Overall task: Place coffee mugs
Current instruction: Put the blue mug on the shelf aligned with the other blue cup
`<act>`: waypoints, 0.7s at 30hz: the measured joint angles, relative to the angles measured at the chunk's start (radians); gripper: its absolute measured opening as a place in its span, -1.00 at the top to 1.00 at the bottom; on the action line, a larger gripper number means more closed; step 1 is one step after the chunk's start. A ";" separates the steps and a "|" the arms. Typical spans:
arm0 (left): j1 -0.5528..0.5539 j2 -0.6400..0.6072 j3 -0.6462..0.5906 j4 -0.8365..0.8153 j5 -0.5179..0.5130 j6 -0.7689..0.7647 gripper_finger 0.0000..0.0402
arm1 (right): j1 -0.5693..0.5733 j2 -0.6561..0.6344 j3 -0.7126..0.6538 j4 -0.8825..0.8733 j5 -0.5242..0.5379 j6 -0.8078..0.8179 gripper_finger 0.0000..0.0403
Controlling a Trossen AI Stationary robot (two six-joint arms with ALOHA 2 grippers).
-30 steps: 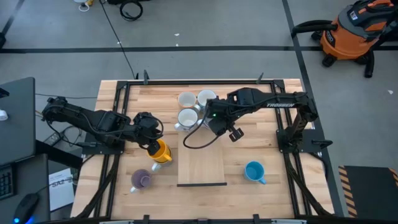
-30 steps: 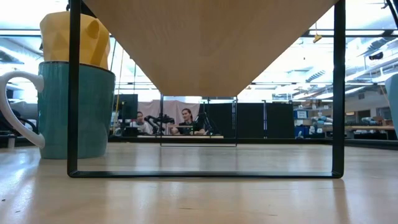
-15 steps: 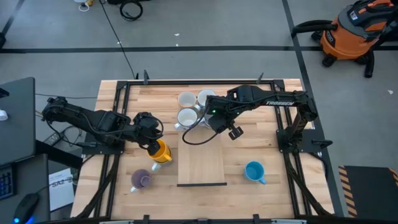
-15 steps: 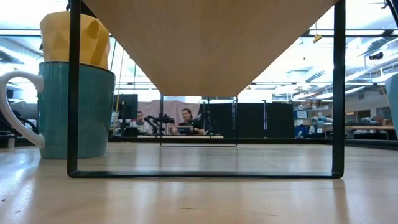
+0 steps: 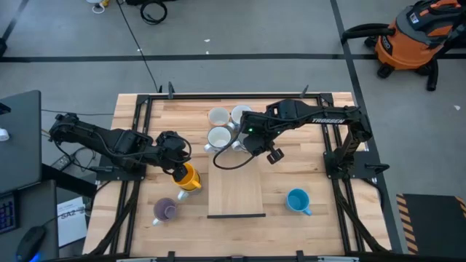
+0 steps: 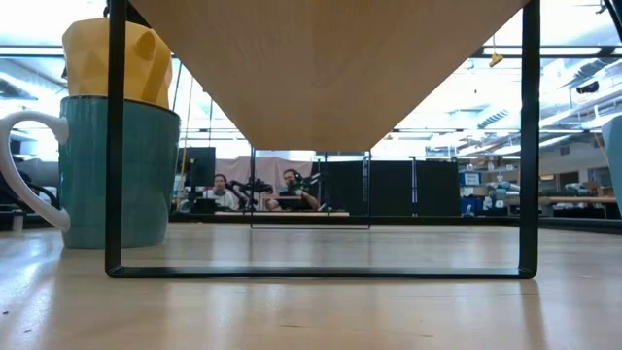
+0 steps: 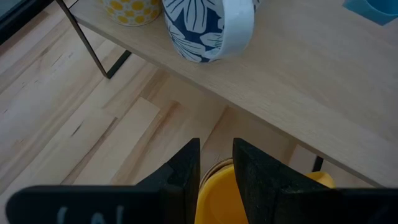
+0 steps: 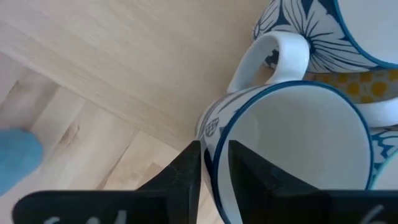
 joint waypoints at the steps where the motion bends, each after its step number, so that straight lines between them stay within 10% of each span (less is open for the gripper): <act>1: 0.000 0.000 0.000 0.000 0.000 0.000 0.50 | 0.000 0.000 0.000 0.002 0.000 0.000 0.55; 21: 0.000 0.000 0.000 0.000 0.000 -0.001 0.50 | 0.000 0.000 0.000 0.064 0.005 0.000 0.51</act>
